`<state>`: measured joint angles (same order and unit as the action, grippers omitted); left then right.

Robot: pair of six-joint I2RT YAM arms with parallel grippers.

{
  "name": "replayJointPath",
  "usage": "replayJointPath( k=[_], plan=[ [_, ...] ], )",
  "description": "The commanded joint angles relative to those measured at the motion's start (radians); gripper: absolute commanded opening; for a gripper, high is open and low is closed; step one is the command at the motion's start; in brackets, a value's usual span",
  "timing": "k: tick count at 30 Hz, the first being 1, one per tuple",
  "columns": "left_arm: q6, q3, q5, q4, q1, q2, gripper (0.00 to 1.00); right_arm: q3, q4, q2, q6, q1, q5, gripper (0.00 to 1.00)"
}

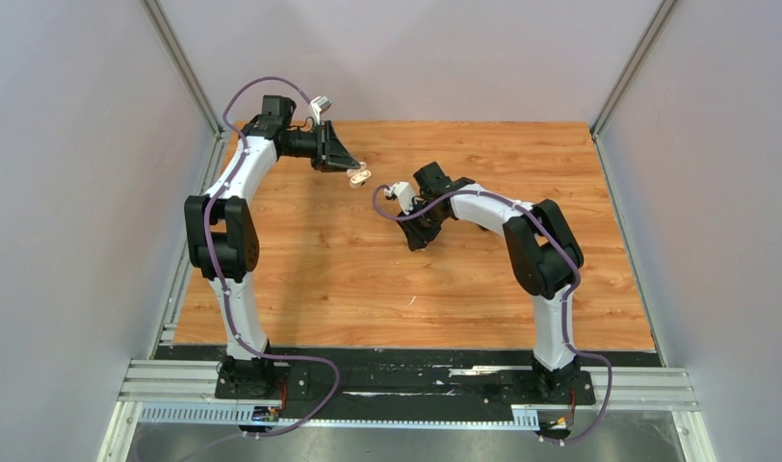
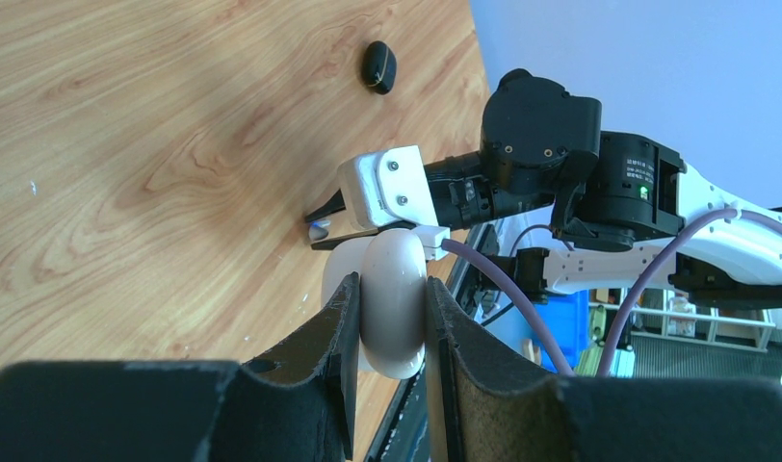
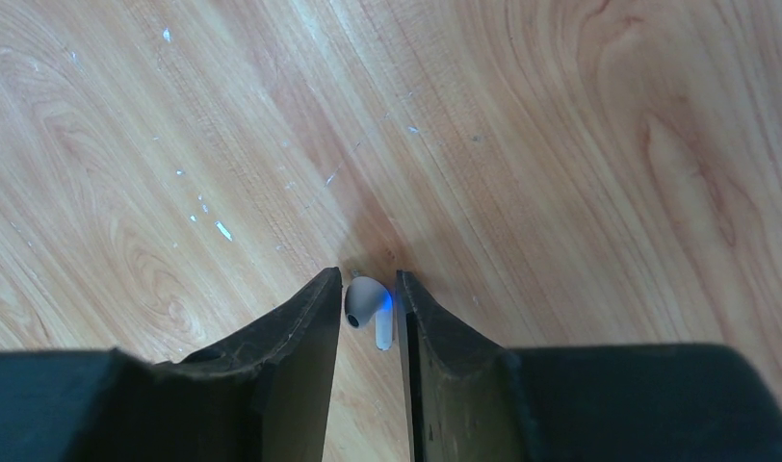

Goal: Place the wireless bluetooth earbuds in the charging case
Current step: Pick up the earbud from the center of the board.

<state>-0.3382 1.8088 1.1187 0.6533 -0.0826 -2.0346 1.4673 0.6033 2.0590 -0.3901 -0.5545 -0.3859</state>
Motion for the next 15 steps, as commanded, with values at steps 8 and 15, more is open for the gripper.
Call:
replayJointPath(
  k=[8, 15],
  plan=[
    [-0.005, 0.014, 0.02, -0.018, 0.006, 0.049, 0.0, 0.011, 0.03, -0.019, 0.0, -0.007, 0.057, 0.33],
    [-0.007, 0.017, 0.02, -0.017, 0.006, 0.047, 0.0, 0.012, 0.045, -0.019, -0.021, -0.009, 0.078, 0.32]
  ],
)
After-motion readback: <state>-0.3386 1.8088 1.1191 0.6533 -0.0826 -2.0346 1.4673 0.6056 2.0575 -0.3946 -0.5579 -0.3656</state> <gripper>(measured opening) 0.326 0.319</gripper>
